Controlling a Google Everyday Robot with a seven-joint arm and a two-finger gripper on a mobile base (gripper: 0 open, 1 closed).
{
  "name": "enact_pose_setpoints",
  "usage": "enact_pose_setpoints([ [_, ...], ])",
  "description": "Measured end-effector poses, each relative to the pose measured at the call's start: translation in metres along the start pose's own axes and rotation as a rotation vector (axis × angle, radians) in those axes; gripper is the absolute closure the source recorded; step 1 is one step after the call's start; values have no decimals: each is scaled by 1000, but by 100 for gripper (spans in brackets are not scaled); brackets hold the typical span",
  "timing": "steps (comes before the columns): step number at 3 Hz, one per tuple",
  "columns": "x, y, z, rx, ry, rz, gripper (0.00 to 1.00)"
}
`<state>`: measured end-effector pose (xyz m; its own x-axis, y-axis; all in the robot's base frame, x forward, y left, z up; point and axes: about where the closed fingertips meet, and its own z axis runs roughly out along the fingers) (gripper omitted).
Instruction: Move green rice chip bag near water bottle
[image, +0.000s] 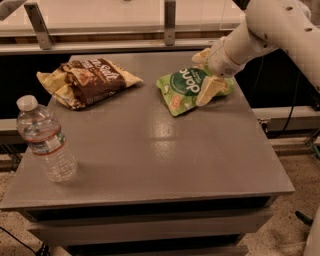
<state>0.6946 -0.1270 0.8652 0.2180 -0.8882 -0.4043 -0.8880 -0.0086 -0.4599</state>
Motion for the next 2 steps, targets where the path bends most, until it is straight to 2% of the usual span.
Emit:
enact_pose_setpoints([
  [1, 8, 2, 14, -8, 42, 1, 41],
  [2, 6, -2, 9, -8, 42, 1, 65],
])
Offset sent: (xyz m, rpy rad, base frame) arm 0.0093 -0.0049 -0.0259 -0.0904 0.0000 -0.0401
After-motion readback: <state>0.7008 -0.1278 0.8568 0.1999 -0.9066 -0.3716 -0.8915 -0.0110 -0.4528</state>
